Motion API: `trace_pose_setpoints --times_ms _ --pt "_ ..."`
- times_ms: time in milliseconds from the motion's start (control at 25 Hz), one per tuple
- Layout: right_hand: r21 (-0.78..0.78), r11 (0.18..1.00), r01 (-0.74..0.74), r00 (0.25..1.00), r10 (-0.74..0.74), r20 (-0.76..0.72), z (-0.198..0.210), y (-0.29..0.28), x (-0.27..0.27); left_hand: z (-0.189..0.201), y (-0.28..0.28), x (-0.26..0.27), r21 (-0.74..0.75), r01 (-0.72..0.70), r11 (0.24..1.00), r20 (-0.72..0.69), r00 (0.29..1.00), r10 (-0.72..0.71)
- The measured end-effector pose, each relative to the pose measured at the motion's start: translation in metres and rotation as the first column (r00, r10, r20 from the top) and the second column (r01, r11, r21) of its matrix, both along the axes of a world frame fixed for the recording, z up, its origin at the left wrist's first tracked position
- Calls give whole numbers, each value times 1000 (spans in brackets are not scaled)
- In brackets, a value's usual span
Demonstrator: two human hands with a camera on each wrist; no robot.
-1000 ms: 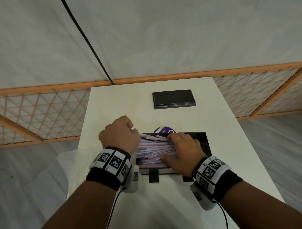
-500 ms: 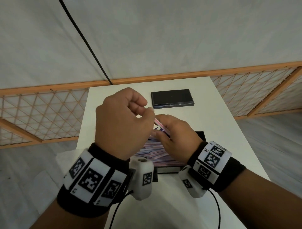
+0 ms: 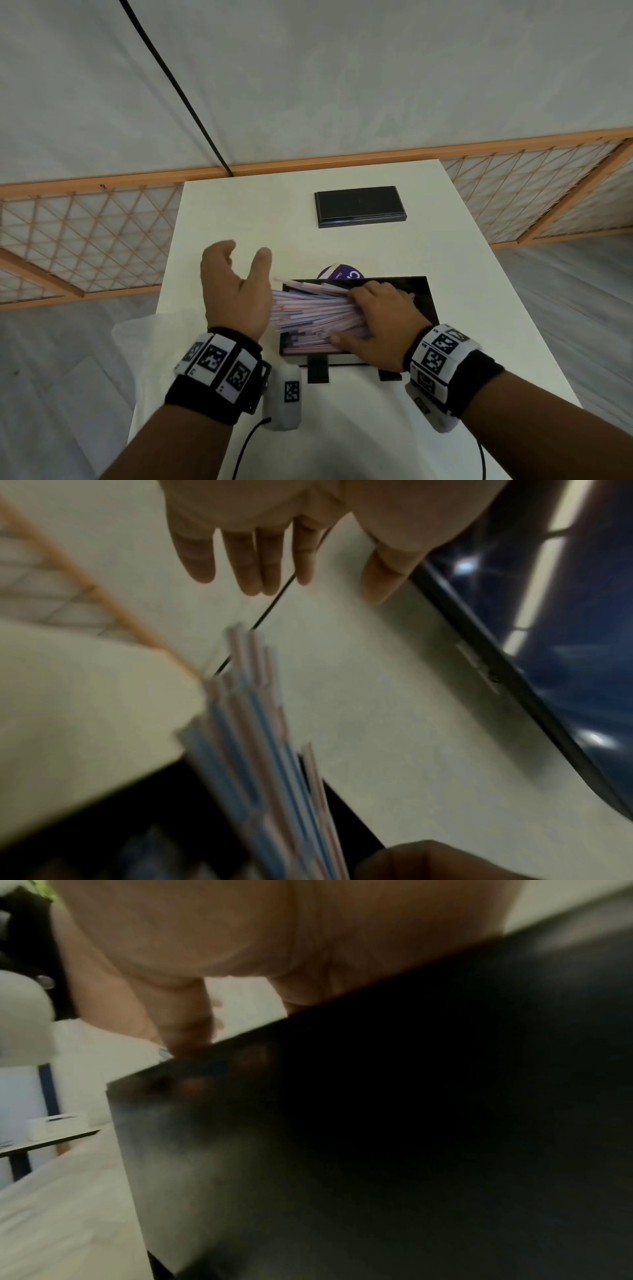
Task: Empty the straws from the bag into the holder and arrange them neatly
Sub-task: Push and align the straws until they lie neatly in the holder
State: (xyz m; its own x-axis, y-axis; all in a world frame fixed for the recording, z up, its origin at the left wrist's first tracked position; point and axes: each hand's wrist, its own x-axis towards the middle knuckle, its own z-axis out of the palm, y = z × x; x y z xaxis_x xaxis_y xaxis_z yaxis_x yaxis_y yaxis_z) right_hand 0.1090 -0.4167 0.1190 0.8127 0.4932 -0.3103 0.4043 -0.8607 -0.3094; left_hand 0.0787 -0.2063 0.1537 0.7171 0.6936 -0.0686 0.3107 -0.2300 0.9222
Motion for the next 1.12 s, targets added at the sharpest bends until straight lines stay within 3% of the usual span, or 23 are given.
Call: trace_pose_setpoints --times_ms 80,160,360,520,680,840,1000,1120 --pt "-37 998 52 998 -52 -19 -6 -6 3 -23 4 3 -332 -87 939 -72 995 67" --pt "-72 996 55 996 -60 -66 -11 -5 4 -42 0 4 -453 -112 885 -134 989 57" --pt "-86 996 26 999 -29 -37 -16 4 5 -46 -17 -6 -188 -42 981 -201 980 3" --pt "-67 997 28 996 -33 -78 -20 12 6 -41 -16 -9 -35 54 998 -216 975 -60" --pt "38 999 23 1000 -24 11 -12 21 3 -44 -13 -5 -137 31 990 -58 998 -39" --pt "5 998 59 998 -59 -5 -11 16 2 -48 -14 2 -84 157 984 -131 977 -167" --pt "35 993 117 993 -116 -21 -10 -5 6 -49 -17 -1 -216 83 973 -163 979 -120" --pt "-90 990 105 993 -110 -51 -13 -7 7 -46 -26 -6 -278 168 946 -148 965 -215"
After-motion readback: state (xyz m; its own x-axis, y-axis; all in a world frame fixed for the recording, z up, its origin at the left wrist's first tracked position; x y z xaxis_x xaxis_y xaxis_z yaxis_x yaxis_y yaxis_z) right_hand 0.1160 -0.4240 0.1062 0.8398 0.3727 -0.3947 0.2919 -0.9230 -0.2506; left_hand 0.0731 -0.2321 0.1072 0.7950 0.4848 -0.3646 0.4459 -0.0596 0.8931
